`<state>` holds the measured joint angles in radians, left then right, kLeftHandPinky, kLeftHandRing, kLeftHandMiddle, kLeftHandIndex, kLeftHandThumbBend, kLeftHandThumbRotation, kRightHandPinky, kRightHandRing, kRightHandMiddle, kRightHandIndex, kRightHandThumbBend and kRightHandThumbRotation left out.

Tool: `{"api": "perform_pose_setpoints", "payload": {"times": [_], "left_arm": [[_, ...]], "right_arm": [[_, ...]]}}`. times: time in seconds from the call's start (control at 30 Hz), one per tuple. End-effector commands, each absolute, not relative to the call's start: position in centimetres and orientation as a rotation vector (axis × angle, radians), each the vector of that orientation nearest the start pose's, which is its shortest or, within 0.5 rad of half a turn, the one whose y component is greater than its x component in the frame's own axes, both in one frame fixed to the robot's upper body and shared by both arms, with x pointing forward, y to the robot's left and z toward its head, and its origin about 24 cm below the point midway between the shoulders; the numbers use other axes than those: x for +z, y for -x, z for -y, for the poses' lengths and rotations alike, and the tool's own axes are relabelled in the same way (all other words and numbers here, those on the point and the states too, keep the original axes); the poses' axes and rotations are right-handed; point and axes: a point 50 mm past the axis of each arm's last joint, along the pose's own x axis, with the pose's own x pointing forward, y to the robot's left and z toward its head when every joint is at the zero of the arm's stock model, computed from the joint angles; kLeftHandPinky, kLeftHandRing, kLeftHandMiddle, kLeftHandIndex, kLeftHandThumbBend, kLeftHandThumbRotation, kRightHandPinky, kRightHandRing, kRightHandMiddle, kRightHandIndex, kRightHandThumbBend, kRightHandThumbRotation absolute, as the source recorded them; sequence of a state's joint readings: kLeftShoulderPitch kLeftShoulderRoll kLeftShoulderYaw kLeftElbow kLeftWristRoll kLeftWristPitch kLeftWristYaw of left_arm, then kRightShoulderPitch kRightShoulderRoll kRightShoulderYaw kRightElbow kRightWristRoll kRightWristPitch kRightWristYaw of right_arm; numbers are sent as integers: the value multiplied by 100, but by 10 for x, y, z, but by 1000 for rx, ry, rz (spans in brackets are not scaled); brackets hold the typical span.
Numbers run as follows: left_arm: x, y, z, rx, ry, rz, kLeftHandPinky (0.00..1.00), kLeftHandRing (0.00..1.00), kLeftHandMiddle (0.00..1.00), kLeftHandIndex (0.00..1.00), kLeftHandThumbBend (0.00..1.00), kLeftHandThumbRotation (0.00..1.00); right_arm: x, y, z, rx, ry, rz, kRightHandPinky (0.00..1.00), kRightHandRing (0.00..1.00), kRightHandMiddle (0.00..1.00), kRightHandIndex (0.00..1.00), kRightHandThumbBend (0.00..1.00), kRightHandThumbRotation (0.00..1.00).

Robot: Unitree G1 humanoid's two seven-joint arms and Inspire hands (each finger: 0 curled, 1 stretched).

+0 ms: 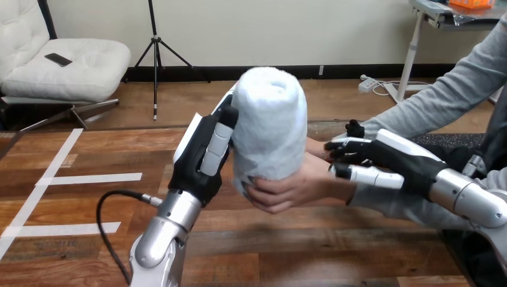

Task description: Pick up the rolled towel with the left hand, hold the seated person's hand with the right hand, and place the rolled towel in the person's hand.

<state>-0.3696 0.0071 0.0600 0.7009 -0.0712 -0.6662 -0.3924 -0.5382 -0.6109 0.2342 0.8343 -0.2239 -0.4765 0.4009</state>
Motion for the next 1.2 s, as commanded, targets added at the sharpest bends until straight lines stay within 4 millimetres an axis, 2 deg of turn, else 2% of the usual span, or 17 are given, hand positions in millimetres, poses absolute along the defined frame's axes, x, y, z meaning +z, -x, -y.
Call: {"api": "perform_pose_setpoints", "payload": {"times": [0.0, 0.47, 0.9, 1.17], "left_arm": [[58, -297, -131, -369, -55, 409, 97, 95, 94, 93, 100, 100], [59, -273, -142, -310, -77, 427, 100, 96, 95, 93, 100, 99], [60, -253, -155, -277, -105, 458, 100, 98, 97, 95, 100, 100], [60, -237, -160, -244, -49, 439, 100, 97, 96, 96, 98, 98]], "right_arm": [[79, -334, 233, 501, 811, 22, 79, 88, 91, 91, 100, 100], [85, -322, 231, 441, 655, 115, 86, 92, 94, 94, 100, 100], [85, -306, 223, 374, 518, 223, 87, 92, 94, 93, 100, 100], [88, -293, 214, 350, 424, 287, 89, 93, 94, 94, 100, 100]]}}
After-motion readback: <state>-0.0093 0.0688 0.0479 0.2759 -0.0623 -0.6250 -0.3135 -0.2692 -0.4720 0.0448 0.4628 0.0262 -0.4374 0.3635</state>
